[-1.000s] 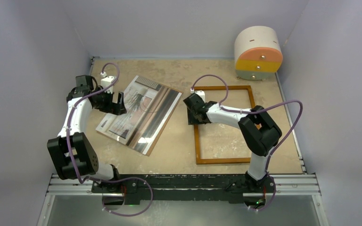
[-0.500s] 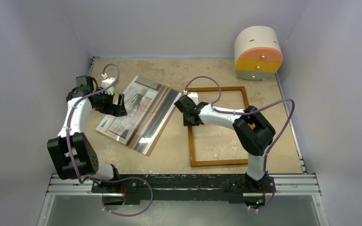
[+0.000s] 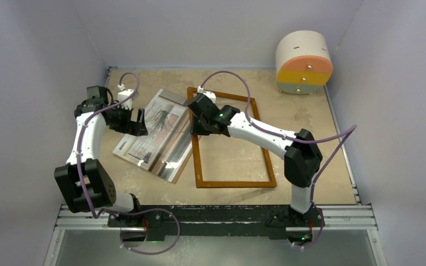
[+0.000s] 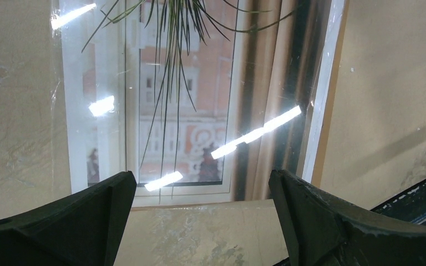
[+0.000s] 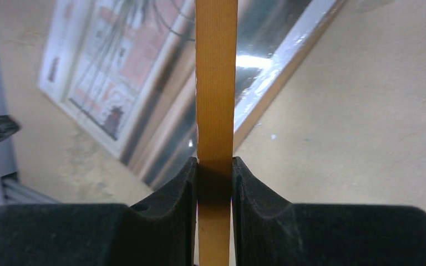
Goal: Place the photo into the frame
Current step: Turn over the photo frame at the center of the board.
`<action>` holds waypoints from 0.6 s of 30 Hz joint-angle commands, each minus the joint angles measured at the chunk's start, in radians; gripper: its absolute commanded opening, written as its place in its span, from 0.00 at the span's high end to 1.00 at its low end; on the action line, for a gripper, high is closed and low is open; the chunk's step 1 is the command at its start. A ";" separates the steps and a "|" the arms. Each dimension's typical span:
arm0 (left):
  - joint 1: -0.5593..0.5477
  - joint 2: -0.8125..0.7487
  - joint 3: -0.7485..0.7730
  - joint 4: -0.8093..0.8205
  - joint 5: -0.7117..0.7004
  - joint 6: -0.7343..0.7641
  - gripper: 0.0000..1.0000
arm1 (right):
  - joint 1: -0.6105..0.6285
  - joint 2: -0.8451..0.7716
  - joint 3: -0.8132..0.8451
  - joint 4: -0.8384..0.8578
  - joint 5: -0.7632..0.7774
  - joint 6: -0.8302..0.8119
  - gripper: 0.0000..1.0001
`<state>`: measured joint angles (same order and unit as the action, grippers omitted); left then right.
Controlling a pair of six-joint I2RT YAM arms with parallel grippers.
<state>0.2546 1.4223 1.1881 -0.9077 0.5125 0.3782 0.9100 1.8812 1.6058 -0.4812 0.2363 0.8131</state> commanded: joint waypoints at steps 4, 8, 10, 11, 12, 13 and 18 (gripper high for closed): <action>0.000 -0.037 0.070 -0.039 0.015 0.002 0.00 | 0.002 -0.095 0.179 -0.051 -0.132 0.112 1.00; 0.000 -0.048 0.091 -0.067 0.037 0.007 0.00 | 0.002 -0.121 0.220 -0.015 -0.206 0.192 1.00; 0.000 -0.059 0.102 -0.080 0.042 0.010 0.00 | 0.001 -0.129 0.230 0.023 -0.244 0.234 1.00; 0.000 -0.065 0.108 -0.085 0.045 0.014 0.00 | 0.002 -0.133 0.237 0.048 -0.267 0.255 1.00; 0.000 -0.071 0.113 -0.091 0.048 0.016 0.00 | 0.002 -0.137 0.242 0.071 -0.300 0.278 1.00; 0.000 -0.077 0.117 -0.096 0.051 0.018 0.00 | 0.002 -0.145 0.239 0.105 -0.326 0.301 1.00; 0.000 -0.091 0.152 -0.135 0.112 0.037 0.00 | -0.007 -0.202 0.185 0.275 -0.410 0.366 1.00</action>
<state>0.2546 1.3670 1.2842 -0.9962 0.5465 0.3855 0.9100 1.7718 1.7893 -0.4004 -0.0776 1.0977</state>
